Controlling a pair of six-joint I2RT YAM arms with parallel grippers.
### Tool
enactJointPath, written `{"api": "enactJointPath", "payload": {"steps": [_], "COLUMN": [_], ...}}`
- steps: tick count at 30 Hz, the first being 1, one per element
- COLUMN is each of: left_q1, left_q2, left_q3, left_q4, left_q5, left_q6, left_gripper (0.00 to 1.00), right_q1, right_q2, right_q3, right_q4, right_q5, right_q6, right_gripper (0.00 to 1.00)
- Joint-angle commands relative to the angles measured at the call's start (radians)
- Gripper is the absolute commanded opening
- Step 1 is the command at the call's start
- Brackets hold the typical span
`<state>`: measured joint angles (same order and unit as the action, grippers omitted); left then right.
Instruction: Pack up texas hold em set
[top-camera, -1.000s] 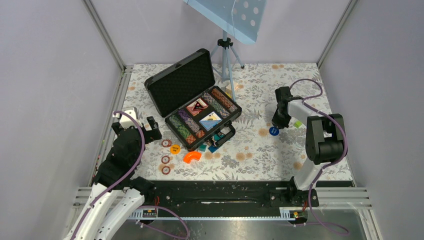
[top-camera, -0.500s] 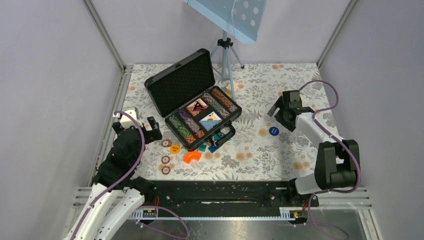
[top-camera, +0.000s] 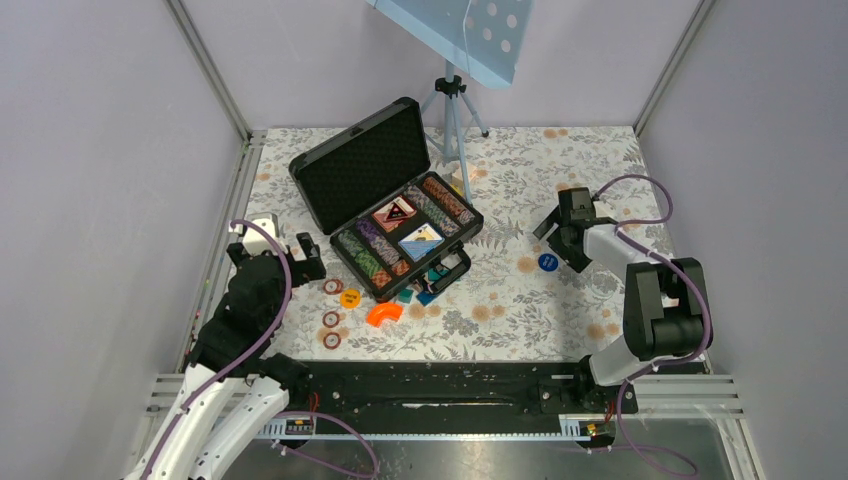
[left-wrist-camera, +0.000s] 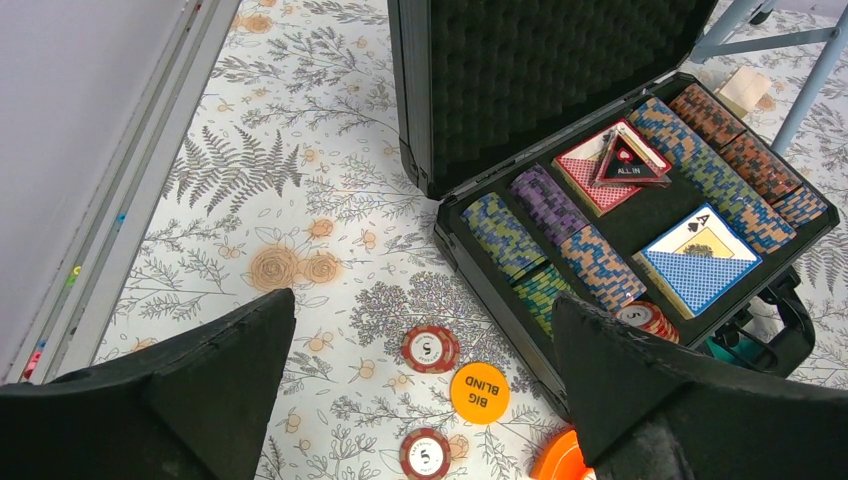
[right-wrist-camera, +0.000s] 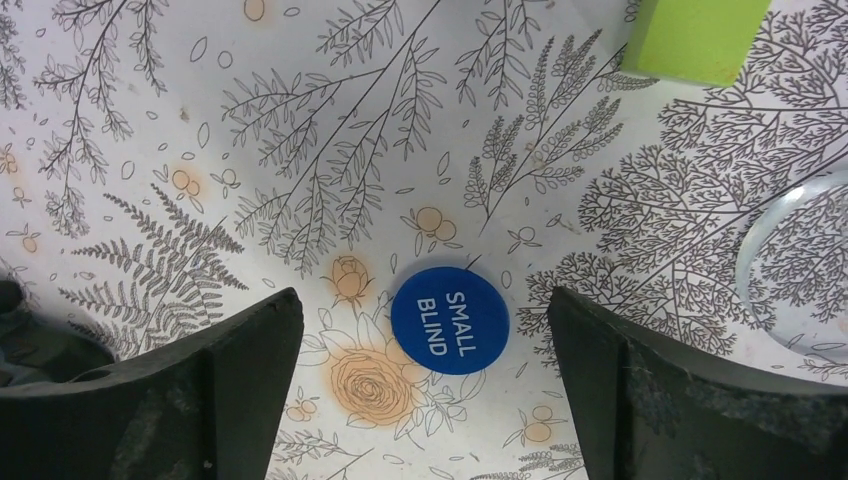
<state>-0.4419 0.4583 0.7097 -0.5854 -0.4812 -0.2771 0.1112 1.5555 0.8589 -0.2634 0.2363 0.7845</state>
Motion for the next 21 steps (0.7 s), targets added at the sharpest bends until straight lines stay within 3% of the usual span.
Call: {"api": "enactJointPath", "payload": {"steps": [1, 5, 8, 21], "left_q1": [0.004, 0.004, 0.004, 0.004], "left_q2": [0.007, 0.010, 0.010, 0.009], "left_q3": [-0.007, -0.008, -0.009, -0.008], "left_q4": [0.048, 0.048, 0.048, 0.049], "left_q5": [0.015, 0.016, 0.015, 0.017], "left_q6": [0.013, 0.013, 0.015, 0.015], "left_gripper": [0.99, 0.99, 0.99, 0.99], "right_q1": [0.007, 0.008, 0.013, 0.045], "right_q2": [0.010, 0.033, 0.064, 0.095], "right_q3": [-0.006, 0.012, 0.031, 0.072], "right_q4": [0.031, 0.046, 0.058, 0.019], "right_q5": [0.047, 0.009, -0.050, -0.081], "right_q6": [0.023, -0.005, -0.021, -0.132], "right_gripper": [0.95, 0.92, 0.99, 1.00]}}
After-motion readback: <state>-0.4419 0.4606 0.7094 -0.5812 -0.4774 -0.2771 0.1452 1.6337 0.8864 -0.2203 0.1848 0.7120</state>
